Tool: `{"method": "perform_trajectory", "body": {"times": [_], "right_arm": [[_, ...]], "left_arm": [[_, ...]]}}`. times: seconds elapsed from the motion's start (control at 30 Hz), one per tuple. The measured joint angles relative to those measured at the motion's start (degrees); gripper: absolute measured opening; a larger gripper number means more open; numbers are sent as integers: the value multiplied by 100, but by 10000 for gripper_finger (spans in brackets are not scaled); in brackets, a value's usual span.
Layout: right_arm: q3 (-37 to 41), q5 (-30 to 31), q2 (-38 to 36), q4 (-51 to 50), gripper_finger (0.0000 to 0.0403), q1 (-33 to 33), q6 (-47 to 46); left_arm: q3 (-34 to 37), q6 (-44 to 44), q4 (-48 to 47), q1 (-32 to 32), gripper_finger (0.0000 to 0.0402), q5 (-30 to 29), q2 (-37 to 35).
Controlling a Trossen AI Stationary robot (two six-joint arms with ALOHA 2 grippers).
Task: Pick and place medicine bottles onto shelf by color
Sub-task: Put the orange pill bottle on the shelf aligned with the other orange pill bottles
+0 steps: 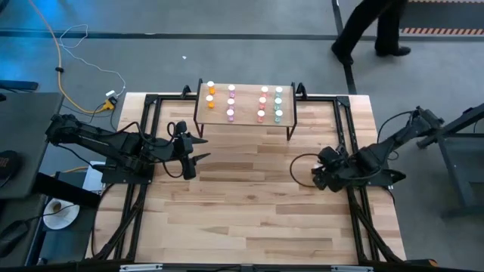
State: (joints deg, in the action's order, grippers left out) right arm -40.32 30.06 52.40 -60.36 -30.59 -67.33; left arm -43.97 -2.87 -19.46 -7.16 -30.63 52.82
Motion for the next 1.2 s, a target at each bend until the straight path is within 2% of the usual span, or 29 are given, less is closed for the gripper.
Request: {"method": "perform_trajectory", "body": {"times": [0.2, 0.4, 0.6, 0.83, 1.2], "right_arm": [[0, -3, 0, -100, 197, -561, -662], [-2, -37, 2, -190, 197, -847, -1030], [-4, -172, 2, -249, 197, -874, -1531], [-8, -211, 2, -882, 203, -868, -2138], [-9, -36, 153, -905, 220, -868, -2447]], "left_arm": [[0, -8, 0, 1, 200, 0, 0], [0, -112, 0, 0, 200, 1, -1], [0, -153, 0, 0, 200, 2, 0], [0, -185, 0, 2, 200, 2, 0], [0, -452, 0, 0, 200, 12, 0]]}}
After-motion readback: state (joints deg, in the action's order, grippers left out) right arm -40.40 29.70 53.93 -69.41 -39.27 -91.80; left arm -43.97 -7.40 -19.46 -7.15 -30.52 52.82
